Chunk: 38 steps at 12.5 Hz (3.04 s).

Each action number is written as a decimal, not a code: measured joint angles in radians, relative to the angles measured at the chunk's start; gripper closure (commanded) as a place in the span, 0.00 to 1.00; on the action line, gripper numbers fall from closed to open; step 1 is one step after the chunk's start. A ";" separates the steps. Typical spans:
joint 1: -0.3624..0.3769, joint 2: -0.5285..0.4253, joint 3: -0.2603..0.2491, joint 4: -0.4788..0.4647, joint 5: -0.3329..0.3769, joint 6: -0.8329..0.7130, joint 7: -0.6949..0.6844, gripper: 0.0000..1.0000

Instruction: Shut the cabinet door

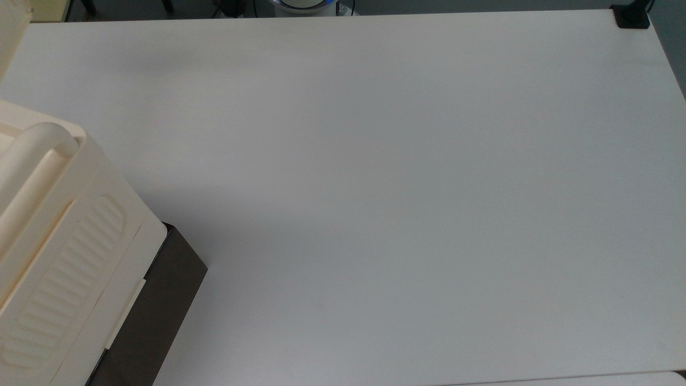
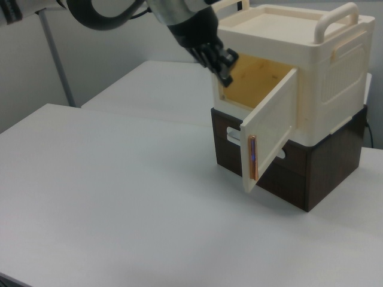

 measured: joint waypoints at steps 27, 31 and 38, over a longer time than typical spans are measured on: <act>0.027 0.086 -0.104 -0.060 -0.006 0.064 -0.057 1.00; 0.070 0.091 -0.101 -0.068 0.140 0.063 -0.040 1.00; 0.089 0.191 -0.001 -0.075 0.472 0.290 -0.038 1.00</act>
